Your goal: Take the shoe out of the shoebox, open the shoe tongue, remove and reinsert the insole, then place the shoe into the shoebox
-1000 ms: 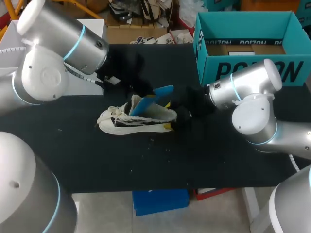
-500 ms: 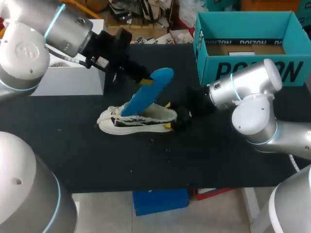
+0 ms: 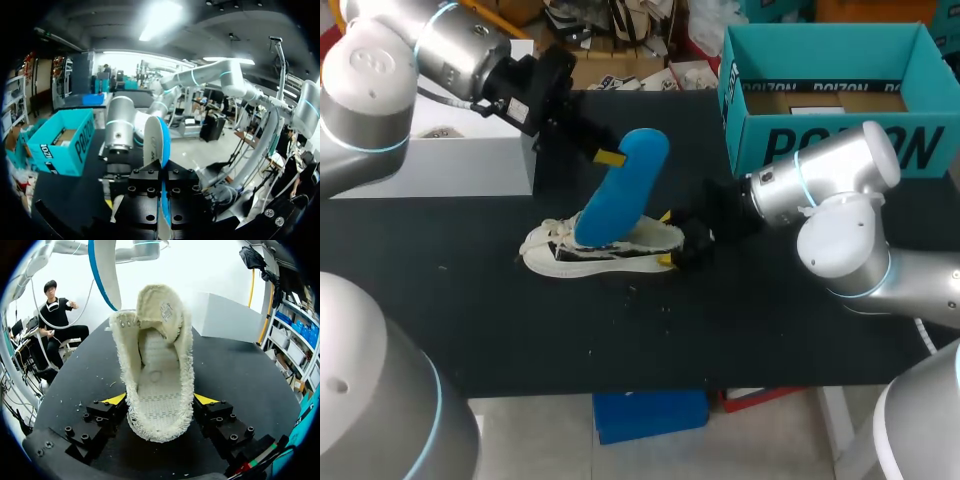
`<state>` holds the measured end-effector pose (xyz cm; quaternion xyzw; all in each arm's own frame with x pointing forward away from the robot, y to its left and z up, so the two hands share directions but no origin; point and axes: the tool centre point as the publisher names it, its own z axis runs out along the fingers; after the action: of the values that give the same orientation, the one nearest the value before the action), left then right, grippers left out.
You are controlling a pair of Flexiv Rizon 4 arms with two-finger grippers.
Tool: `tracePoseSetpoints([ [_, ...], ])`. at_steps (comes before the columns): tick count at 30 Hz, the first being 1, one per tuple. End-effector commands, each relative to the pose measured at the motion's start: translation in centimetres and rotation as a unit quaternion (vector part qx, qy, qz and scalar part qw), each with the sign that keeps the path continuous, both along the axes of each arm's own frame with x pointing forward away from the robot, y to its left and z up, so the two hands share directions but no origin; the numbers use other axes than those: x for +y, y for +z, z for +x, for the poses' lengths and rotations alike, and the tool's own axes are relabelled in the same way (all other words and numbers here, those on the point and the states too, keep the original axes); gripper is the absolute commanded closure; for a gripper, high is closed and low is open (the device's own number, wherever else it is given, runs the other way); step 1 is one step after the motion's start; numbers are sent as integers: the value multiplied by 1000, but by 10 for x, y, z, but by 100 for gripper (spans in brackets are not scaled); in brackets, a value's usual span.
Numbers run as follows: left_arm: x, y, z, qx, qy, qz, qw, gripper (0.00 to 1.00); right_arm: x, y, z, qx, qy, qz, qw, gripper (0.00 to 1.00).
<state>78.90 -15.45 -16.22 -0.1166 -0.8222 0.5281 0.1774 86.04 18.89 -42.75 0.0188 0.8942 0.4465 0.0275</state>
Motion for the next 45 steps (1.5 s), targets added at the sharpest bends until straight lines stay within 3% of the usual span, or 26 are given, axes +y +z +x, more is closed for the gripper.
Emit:
tracePoseSetpoints([
  [1, -1, 0, 4, 7, -19, 2, 1000, 100, 0, -5, 0, 0, 0, -2, 1000, 100],
  [5, -1, 0, 4, 7, -19, 2, 1000, 100, 0, -5, 0, 0, 0, -2, 1000, 100],
  [12, -1, 5, 4, 80, 1, -85, 993, 100, 0, -5, 0, 0, 0, -2, 1000, 100],
  [20, 1, 40, 8, 113, 3, -161, 981, 100, 0, -5, 0, 0, 0, -2, 1000, 100],
  [33, 8, 94, -14, 151, 8, -198, 969, 100, 0, -5, 0, 0, 0, -2, 1000, 100],
  [45, 16, 122, -25, 148, 14, -209, 966, 100, 0, -5, 0, 0, 0, -2, 1000, 100],
])
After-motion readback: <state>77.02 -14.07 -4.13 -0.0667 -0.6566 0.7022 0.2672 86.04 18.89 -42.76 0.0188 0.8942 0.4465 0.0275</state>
